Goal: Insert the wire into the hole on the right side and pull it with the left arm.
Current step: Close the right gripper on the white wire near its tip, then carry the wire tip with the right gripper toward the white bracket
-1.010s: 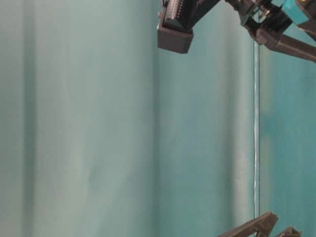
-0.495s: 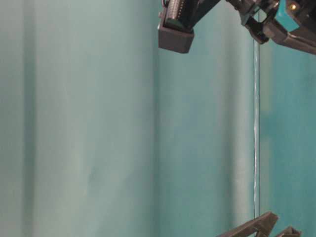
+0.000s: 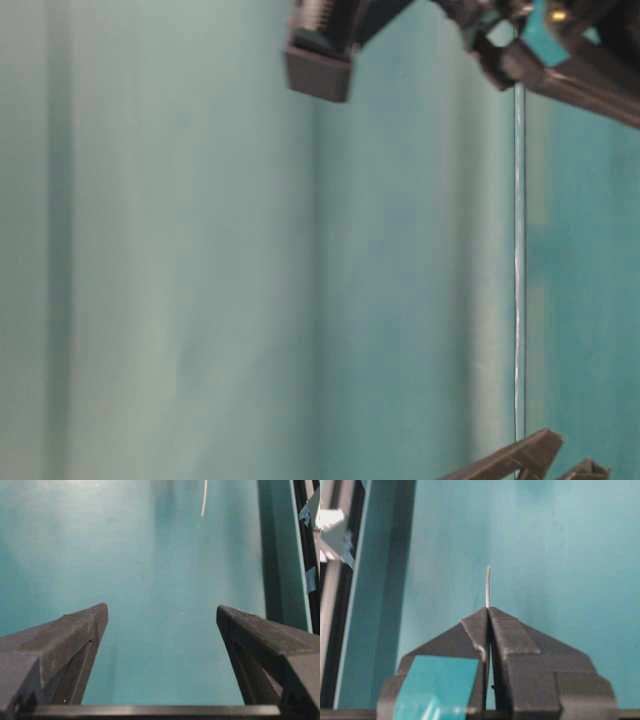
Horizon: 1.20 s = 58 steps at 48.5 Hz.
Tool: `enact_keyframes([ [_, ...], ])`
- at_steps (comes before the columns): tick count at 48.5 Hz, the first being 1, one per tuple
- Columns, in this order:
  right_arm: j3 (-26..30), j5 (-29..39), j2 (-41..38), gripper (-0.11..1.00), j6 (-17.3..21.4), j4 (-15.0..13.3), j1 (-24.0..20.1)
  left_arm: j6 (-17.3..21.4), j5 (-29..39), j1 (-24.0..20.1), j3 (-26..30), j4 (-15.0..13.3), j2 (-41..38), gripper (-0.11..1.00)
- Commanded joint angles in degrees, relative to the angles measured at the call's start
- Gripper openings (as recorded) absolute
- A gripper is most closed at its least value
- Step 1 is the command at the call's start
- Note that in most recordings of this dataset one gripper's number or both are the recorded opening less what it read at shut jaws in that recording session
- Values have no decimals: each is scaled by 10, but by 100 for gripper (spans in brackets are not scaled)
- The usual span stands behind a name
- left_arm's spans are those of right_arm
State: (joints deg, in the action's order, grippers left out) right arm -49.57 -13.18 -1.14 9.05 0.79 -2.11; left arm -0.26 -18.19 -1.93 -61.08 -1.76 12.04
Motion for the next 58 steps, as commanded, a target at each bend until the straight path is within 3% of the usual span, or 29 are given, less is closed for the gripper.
enact_keyframes([
  [1, 4, 9, 32, 4, 1, 1, 1, -1, -4, -2, 11, -1, 4, 72],
  [28, 6, 97, 143, 4, -2, -4, 8, -1, -4, -2, 18, -1, 5, 73],
  [45, -9, 86, 169, 4, 0, -6, 9, -2, -17, -2, 26, -1, 4, 73],
  [58, -43, 11, 169, 4, 3, -3, 4, -10, -123, 15, -4, -3, 4, 73],
])
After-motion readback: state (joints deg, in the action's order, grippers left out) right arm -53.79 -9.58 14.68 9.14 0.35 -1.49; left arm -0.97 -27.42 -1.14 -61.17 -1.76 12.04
